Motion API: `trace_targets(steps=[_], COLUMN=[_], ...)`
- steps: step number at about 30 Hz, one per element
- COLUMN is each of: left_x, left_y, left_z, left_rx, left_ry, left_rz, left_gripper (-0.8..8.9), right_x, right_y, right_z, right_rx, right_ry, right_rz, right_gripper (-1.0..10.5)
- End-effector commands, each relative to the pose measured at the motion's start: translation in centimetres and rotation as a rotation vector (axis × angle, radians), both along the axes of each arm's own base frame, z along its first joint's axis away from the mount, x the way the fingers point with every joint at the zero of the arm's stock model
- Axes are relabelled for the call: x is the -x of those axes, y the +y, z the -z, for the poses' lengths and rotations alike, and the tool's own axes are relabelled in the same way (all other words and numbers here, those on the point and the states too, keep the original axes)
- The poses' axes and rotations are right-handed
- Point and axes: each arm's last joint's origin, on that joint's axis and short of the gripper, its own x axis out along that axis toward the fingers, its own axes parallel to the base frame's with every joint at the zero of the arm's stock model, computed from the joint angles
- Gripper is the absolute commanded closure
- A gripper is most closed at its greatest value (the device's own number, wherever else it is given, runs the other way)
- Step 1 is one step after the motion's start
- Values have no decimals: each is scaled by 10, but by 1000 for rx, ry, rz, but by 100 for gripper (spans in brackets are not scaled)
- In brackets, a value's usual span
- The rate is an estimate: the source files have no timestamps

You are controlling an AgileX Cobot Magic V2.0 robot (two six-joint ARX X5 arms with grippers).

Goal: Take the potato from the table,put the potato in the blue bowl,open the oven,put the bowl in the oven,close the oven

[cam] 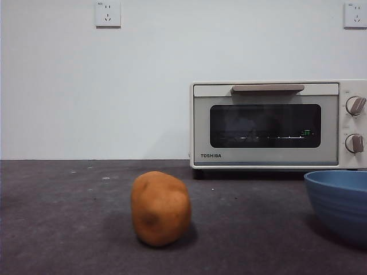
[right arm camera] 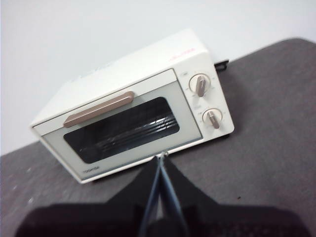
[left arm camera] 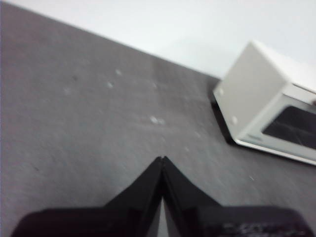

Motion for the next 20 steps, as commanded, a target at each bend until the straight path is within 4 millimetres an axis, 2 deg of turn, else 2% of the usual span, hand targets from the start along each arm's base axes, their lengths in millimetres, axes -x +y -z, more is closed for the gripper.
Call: trace_targets(steps=[1,5,10,12,16,20], left_x=[-8,-23,-42,-47,-50,-49], left_y=[-2,-4,-8,-8,-11,-13], left_z=[-13,-25,-33,-34,-37,-40], left_rx=[28,66,129,124,89,41], left_ry=[82,209,341,372,431,481], left_rz=[52,132,286,326,382,431], left_gripper=[819,819,819,819,819,819], right_x=[-6,-24,-56,-69,-99,-126], right_y=[1,2,5,6,14,36], right_z=[-22,-47,-68,-69,-69,-65], right_rx=[20,20,-159,-202,-245,-263], right_ry=[22,63,124,175,266,392], right_rz=[-29,-108,-211,-266,-524,-691], right_gripper=[955,954,949,949,949,950])
